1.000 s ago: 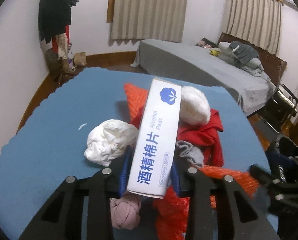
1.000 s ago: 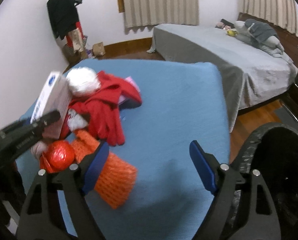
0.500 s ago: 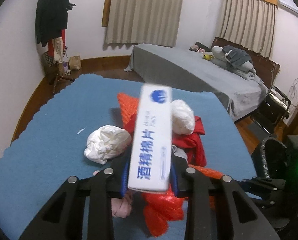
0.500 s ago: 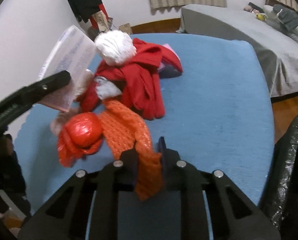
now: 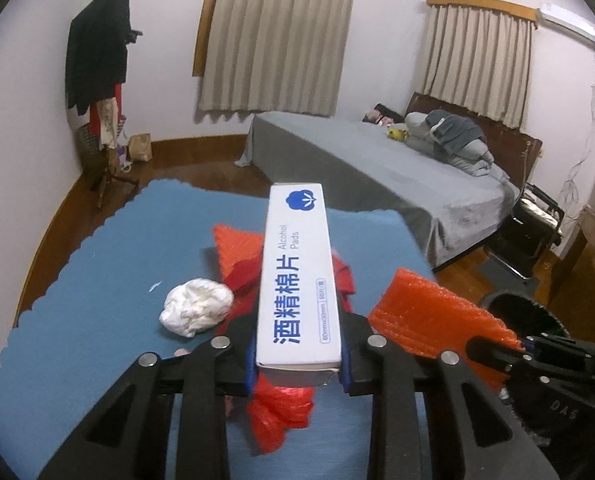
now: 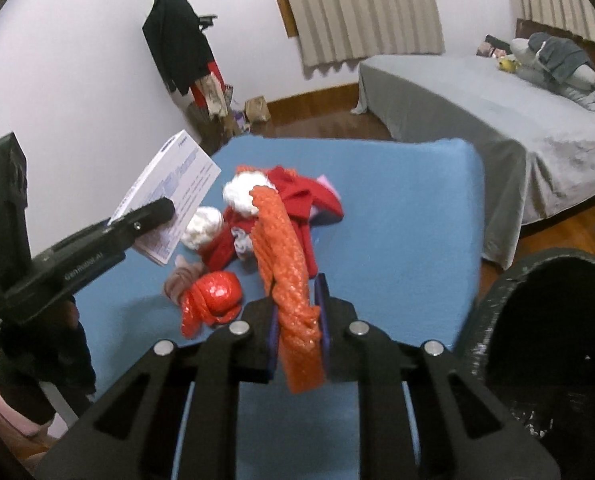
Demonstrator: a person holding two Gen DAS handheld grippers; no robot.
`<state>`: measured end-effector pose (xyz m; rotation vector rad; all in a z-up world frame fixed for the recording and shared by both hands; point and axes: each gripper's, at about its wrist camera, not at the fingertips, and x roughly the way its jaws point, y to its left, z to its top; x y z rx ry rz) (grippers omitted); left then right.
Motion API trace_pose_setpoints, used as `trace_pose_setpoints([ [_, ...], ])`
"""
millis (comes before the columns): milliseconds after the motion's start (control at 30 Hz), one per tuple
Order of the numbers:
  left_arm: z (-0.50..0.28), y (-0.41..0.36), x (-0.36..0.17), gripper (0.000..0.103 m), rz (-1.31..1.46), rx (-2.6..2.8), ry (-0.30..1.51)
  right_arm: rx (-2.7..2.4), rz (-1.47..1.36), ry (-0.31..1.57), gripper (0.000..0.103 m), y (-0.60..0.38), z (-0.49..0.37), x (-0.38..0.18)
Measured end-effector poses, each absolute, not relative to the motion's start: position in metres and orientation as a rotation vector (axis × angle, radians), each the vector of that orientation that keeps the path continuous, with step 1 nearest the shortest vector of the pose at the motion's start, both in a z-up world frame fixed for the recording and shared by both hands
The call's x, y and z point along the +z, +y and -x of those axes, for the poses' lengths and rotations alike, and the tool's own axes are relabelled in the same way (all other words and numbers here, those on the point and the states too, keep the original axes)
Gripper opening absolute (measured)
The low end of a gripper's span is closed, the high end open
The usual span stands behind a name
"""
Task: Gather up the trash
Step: 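Carry the box and net over the bin and open both tools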
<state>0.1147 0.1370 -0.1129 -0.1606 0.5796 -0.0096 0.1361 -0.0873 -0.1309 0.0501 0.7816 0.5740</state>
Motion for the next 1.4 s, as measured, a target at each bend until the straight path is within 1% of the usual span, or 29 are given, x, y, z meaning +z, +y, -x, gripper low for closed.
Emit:
trace_pose_setpoints([
  [233,-0.107,0.098,-0.088,0.029,0.138,-0.085,0.551,0.483,-0.074,0.712,0.015,-0.129,-0.125,-0.110],
  [500,-0.105,0.027,-0.081,0.029,0.107,-0.250,0.559,0.295,-0.107,0.680,0.015,-0.199,-0.111,-0.108],
  [800,-0.111,-0.058,-0.091,0.029,0.055,-0.440,0.597,0.103,-0.133,0.701,0.015,-0.272,-0.095,-0.130],
  [1100,-0.131,-0.121,-0.119,0.029,0.048,-0.598,0.690,-0.042,-0.170,0.751,0.017,-0.326,-0.083,-0.159],
  [1133,-0.133,-0.127,-0.122,0.030,0.044,-0.622,0.700,-0.051,-0.175,0.754,0.020,-0.328,-0.084,-0.159],
  [1200,-0.136,-0.134,-0.126,0.031,0.042,-0.646,0.715,-0.082,-0.175,0.761,0.023,-0.335,-0.083,-0.163],
  [1233,-0.138,-0.135,-0.129,0.038,0.047,-0.652,0.725,-0.100,-0.174,0.765,0.031,-0.338,-0.082,-0.165],
  [1267,-0.140,-0.134,-0.130,0.052,0.054,-0.652,0.733,-0.110,-0.174,0.765,0.037,-0.340,-0.082,-0.166],
  [1300,-0.140,-0.131,-0.131,0.057,0.063,-0.645,0.730,-0.127,-0.171,0.761,0.047,-0.341,-0.083,-0.166],
  [1333,-0.141,-0.125,-0.131,0.061,0.066,-0.635,0.724,-0.137,-0.168,0.756,0.054,-0.341,-0.083,-0.166],
  [1367,-0.140,-0.120,-0.130,0.063,0.066,-0.623,0.716,-0.141,-0.165,0.752,0.056,-0.342,-0.082,-0.165],
  [1400,-0.140,-0.118,-0.130,0.064,0.064,-0.613,0.712,-0.145,-0.158,0.746,0.063,-0.341,-0.081,-0.165],
])
